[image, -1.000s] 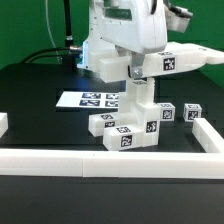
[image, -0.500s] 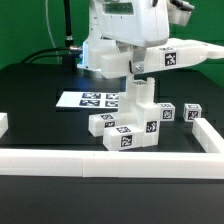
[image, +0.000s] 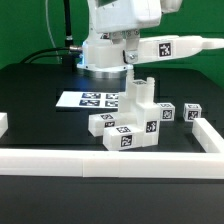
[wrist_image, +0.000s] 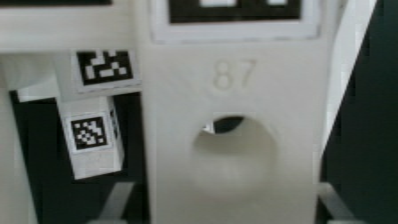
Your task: Assemble chair
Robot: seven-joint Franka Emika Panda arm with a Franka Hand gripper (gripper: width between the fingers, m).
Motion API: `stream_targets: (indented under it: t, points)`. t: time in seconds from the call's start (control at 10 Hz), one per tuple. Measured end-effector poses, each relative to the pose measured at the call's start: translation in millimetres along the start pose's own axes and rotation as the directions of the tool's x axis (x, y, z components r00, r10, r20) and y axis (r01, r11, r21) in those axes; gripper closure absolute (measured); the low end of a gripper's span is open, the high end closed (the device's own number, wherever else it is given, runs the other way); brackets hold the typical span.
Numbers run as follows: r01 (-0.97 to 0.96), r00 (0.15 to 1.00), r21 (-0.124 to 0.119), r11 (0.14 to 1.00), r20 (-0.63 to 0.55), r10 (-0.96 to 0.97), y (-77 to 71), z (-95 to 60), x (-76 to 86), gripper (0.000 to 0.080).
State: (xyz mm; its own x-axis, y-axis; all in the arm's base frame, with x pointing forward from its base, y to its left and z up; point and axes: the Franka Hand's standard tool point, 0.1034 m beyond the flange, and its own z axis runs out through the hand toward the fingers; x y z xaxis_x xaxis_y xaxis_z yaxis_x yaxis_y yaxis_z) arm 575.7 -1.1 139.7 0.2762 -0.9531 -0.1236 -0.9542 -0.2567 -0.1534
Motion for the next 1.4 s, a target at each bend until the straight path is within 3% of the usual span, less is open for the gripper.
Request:
stream_targets:
  t: [0.2, 0.4, 0.5, 0.8, 1.0, 1.1, 1.4]
  points:
    - [-0.001, 1.000, -0.012, 1.000, 0.001, 0.001, 2.2, 4.0, -1.1, 0.0515]
    - [0.025, 0.999, -0.093, 0.995, 0.026, -0.023, 7.5, 14.6, -3.2, 0.0515]
    - [0.035, 0.999, -0.084, 0.996, 0.018, -0.033, 4.5, 12.6, 2.3, 0.0515]
    - [0.016, 0.999, -0.059, 0.998, -0.033, -0.018, -1.5, 16.2, -4.6, 0.0515]
    - [0.023, 0.990, -0.022, 0.999, -0.136, -0.026, -13.6, 17.6, -23.0, 0.0515]
    - [0.038, 0.989, -0.025, 0.999, -0.140, -0.041, -12.9, 21.1, -29.4, 0.0515]
    - [0.047, 0.990, -0.028, 0.998, -0.135, -0.050, -10.7, 22.0, -27.7, 0.0515]
